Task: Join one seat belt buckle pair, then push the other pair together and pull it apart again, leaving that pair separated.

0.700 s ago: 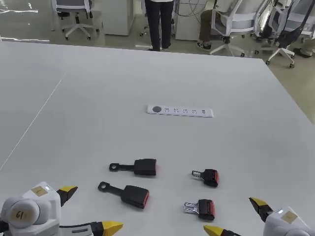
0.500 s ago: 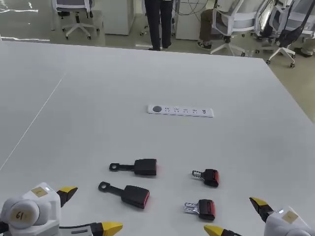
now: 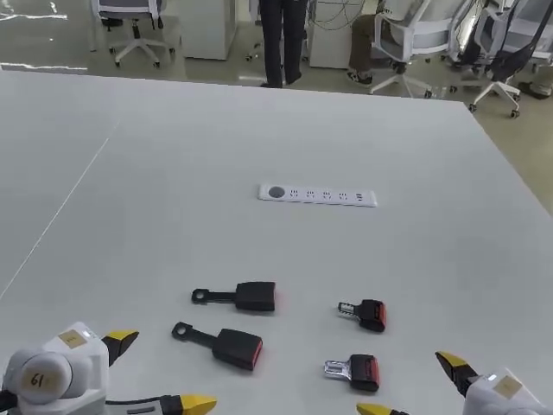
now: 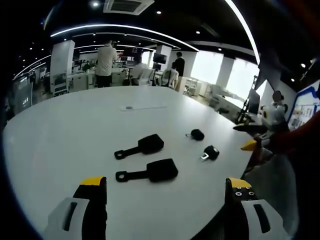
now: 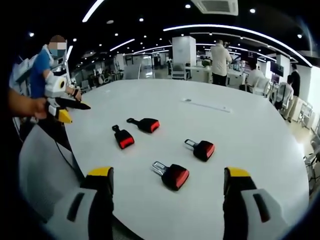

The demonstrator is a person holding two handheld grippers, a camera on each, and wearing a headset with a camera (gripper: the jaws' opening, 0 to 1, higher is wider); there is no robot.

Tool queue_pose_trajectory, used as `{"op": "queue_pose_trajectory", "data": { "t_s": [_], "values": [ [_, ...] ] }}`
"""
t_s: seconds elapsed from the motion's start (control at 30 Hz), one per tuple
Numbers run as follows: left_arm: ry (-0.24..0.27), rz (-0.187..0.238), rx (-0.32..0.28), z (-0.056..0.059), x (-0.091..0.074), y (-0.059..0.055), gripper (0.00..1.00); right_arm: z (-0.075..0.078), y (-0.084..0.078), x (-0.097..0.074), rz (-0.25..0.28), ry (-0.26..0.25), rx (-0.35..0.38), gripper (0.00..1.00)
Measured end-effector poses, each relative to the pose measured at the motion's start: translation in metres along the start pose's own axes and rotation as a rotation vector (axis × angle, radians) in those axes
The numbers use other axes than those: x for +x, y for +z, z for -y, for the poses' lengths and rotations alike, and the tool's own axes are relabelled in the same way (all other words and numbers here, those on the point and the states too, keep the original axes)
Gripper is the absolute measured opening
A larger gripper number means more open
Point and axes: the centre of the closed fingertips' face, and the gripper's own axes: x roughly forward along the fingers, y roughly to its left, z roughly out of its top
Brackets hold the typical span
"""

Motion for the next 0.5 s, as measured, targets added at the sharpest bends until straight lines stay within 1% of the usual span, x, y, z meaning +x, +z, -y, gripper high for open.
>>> {"op": "queue_pose_trajectory", "data": {
  "t_s": [0.3,0.37,0.5],
  "values": [
    [-0.005,-0.004,0.006,-0.001,0.006,0.001,1.0,0.004,-0.002,0.007,-0.011,0.01,0.0,0.93],
    [-0.006,-0.009,0.001,-0.002,0.008,0.0,1.0,0.005,-0.003,0.009,-0.008,0.014,-0.002,0.92],
    [-0.005,-0.015,0.0,-0.003,0.01,-0.001,1.0,0.005,-0.006,0.013,-0.02,0.022,0.002,0.92]
  ]
}}
